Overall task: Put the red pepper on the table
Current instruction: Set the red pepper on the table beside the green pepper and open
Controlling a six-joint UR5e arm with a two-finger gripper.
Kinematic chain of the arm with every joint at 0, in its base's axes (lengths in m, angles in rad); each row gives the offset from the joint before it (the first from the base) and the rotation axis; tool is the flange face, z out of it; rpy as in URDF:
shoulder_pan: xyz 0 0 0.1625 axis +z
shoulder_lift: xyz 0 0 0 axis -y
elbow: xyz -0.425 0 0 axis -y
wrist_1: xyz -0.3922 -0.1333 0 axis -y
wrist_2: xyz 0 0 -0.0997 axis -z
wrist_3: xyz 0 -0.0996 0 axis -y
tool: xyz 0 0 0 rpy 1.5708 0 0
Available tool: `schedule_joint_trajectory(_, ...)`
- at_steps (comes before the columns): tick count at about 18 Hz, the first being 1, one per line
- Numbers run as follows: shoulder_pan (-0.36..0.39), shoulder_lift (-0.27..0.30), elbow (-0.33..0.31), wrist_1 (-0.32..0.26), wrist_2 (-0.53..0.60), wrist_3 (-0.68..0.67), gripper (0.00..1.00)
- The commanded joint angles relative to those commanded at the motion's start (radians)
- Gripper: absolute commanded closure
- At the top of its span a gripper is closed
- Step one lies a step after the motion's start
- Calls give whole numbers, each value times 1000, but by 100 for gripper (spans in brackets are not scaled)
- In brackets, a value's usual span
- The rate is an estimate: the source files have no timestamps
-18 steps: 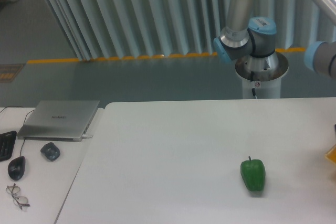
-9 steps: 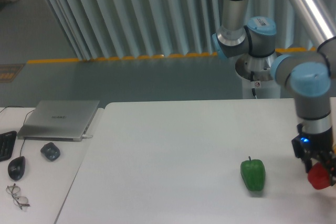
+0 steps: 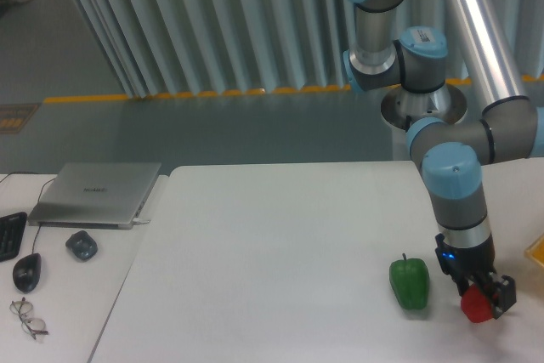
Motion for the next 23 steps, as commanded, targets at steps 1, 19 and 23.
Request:
schedule_joint_trajectory(1, -3, -3, 0, 3, 0, 2, 40)
schedule_joint_trajectory(19, 69, 129, 6, -127, -58, 401, 0)
schedule_joint_trajectory(23, 115, 158, 12, -198, -70, 584, 0)
